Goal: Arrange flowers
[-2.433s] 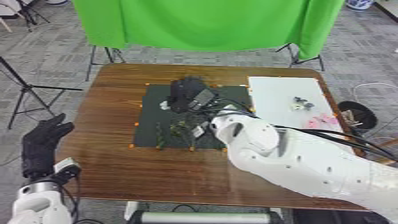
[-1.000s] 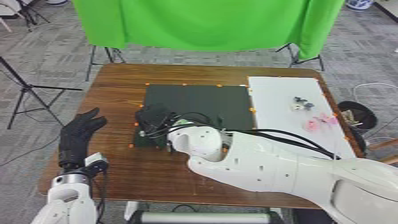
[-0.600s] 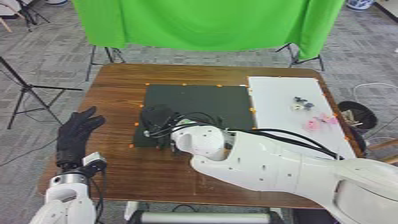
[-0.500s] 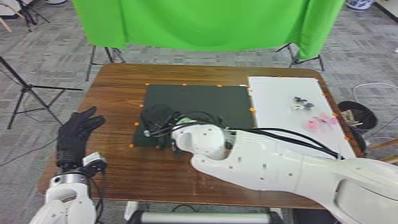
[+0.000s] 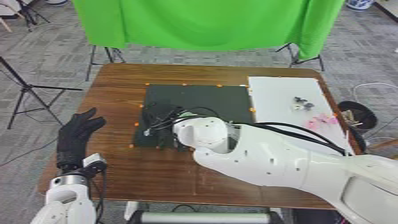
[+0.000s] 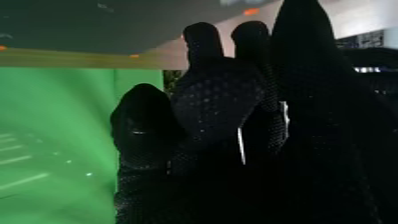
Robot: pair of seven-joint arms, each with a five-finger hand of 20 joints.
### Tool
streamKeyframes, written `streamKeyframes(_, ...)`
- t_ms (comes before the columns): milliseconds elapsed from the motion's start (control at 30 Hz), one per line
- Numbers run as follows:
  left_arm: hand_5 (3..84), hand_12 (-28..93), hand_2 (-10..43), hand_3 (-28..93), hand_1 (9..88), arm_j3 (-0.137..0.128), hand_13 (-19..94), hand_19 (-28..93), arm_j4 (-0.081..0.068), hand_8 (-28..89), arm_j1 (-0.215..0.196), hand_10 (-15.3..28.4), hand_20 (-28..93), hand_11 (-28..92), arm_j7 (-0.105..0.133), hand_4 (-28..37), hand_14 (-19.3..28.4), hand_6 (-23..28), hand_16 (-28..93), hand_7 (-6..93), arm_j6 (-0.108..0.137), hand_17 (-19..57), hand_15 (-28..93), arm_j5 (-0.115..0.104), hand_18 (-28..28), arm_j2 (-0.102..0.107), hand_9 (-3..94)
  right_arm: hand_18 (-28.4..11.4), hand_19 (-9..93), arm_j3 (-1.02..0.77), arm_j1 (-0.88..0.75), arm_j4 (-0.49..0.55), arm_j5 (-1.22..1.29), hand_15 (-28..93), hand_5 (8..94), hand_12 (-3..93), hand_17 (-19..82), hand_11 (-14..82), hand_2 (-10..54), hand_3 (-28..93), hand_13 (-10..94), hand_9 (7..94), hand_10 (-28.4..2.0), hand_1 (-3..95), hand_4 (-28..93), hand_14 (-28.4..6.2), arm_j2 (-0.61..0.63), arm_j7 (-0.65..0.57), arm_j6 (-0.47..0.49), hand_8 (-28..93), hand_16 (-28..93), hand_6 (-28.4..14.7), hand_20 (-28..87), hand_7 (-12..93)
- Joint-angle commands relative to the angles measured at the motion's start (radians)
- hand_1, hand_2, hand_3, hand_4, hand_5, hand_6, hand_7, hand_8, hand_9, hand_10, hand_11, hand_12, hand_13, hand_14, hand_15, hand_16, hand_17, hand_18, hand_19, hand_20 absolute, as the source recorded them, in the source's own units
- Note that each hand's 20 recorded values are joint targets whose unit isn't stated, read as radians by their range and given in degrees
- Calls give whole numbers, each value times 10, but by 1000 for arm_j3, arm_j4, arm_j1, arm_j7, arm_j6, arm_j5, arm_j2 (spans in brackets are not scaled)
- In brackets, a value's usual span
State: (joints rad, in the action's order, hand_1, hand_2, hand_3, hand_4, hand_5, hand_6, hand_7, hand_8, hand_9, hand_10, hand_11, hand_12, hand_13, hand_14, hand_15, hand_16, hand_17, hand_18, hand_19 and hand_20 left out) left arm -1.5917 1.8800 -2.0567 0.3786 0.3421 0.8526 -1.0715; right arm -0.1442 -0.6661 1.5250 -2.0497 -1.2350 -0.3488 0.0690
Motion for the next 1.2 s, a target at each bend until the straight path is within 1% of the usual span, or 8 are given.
streamKeyframes(33,537,86,109,712,178,-2,459,68,3,-82,-9,154,164,206,-15,-283,170,38,-57,132,-7,115,244,3,93,-9,563,-95,932,-79,43,77,21,594,602,173,652,134,-95,732,891,644,-128,429,-149,-15,44,-15,24,-133,285,64,485,197)
streamKeyframes(333,536,87,105,710,179,-30,461,70,10,-82,-14,153,162,207,-35,-283,170,38,-58,132,-15,114,247,16,95,0,562,-102,932,-350,-70,353,58,586,529,173,643,117,-95,701,887,609,-129,333,-187,-19,378,-106,82,-104,281,27,473,154)
streamKeyframes(433,536,87,103,710,179,-30,461,72,6,-82,-10,153,162,207,-36,-283,170,38,-59,132,-9,113,248,18,97,1,562,-122,932,-475,-163,402,65,594,494,176,620,94,-95,665,866,580,-153,267,-186,-36,483,-150,128,-82,275,10,479,121)
streamKeyframes(533,537,86,102,709,179,-44,462,73,16,-82,-29,152,161,207,-38,-283,170,37,-59,133,-7,112,248,16,98,0,563,-136,932,-604,-284,449,86,597,465,180,605,77,-95,633,854,559,-172,195,-162,-53,558,-218,164,-65,271,-9,481,89)
streamKeyframes(667,537,86,102,708,180,-46,462,74,22,-83,-43,153,161,206,-35,-283,171,36,-59,133,-3,112,248,13,98,-7,562,-154,932,-698,-400,464,68,591,434,181,600,76,-95,573,857,559,-173,103,-129,-67,631,-266,215,-45,263,-39,477,45)
streamKeyframes(700,537,86,102,708,180,-44,462,74,21,-83,-42,152,161,207,-33,-283,171,37,-59,133,-4,112,249,14,98,-7,562,-155,932,-724,-430,465,61,589,427,173,599,67,-95,568,857,533,-202,98,-125,-69,642,-281,238,-42,263,-41,476,38)
streamKeyframes(833,536,86,102,706,181,-43,462,76,21,-83,-41,152,160,207,-33,-283,171,36,-60,133,-7,111,248,14,98,-10,561,-162,932,-816,-534,456,92,578,410,170,588,61,-95,570,848,502,-217,101,-123,-76,678,-323,283,-37,262,-39,462,31)
streamKeyframes(1200,536,86,103,700,184,-38,462,77,22,-83,-41,152,160,207,-36,-283,173,36,-60,133,-7,110,250,14,98,-11,561,-173,932,-984,-741,437,78,581,418,171,578,69,-95,573,844,522,-215,111,-135,-84,727,-385,289,-34,262,-40,452,37)
